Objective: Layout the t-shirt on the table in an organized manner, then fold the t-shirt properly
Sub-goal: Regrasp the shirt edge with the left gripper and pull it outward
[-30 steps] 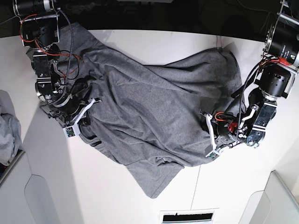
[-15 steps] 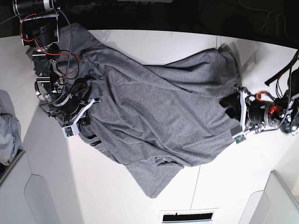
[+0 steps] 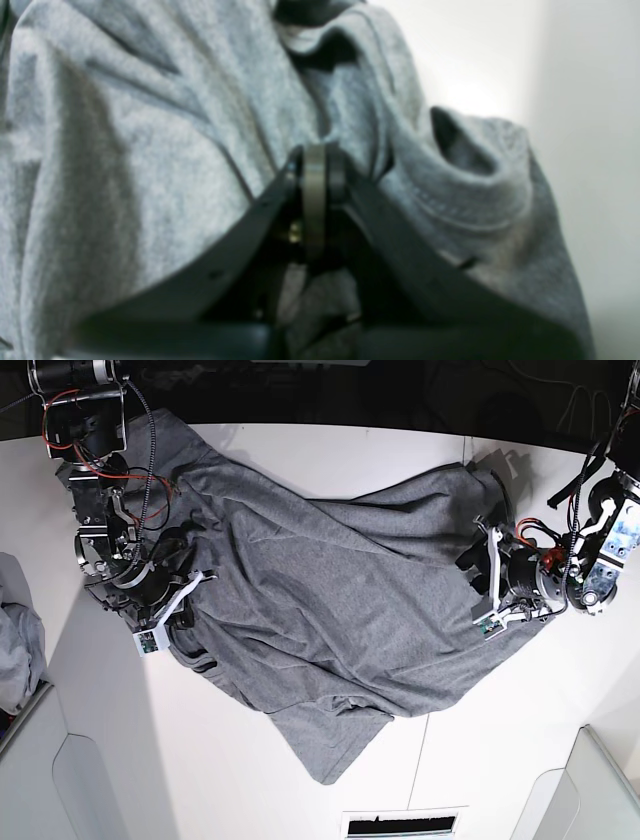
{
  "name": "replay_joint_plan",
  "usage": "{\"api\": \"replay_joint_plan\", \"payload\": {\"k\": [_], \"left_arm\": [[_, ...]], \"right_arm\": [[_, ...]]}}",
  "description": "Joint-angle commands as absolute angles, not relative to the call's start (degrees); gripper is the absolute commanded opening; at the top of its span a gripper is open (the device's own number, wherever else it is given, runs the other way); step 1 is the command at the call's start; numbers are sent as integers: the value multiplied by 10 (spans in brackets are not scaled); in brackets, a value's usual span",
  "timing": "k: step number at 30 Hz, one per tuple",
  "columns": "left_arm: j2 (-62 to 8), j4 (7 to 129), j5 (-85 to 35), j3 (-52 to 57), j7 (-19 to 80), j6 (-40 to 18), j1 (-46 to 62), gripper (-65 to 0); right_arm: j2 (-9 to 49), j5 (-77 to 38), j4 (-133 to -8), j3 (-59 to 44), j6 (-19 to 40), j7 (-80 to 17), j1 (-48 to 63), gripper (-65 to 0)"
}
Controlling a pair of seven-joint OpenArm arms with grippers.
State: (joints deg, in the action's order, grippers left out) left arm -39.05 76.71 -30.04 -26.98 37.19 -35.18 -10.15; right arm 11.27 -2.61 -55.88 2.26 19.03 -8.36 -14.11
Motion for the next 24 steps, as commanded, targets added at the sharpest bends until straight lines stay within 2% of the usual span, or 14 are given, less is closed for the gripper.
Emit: {"api": "replay_joint_plan", "payload": {"k": [1,15,21,22,24], "left_arm": [[-400,774,-306,-263,362,-364,-111,-343],[-400,732,-267,-263,338,-371,-100,-343],[-400,732,-239,-263,324,-352,-100,-345],[-400,732,-231,-263,324,-352,-100,-352],[-400,732,-221,-263,328,-352,-98,-404]], "right_arm": [[116,-22,-561,22,193,-99,-146,-650],[116,-22,-561,22,193,-99,-147,-650],[116,-22,-561,22,193,-99,-147,-650],[116,-22,-561,22,193,-99,-147,-650],[116,-22,-561,22,193,-99,-147,-650]]}}
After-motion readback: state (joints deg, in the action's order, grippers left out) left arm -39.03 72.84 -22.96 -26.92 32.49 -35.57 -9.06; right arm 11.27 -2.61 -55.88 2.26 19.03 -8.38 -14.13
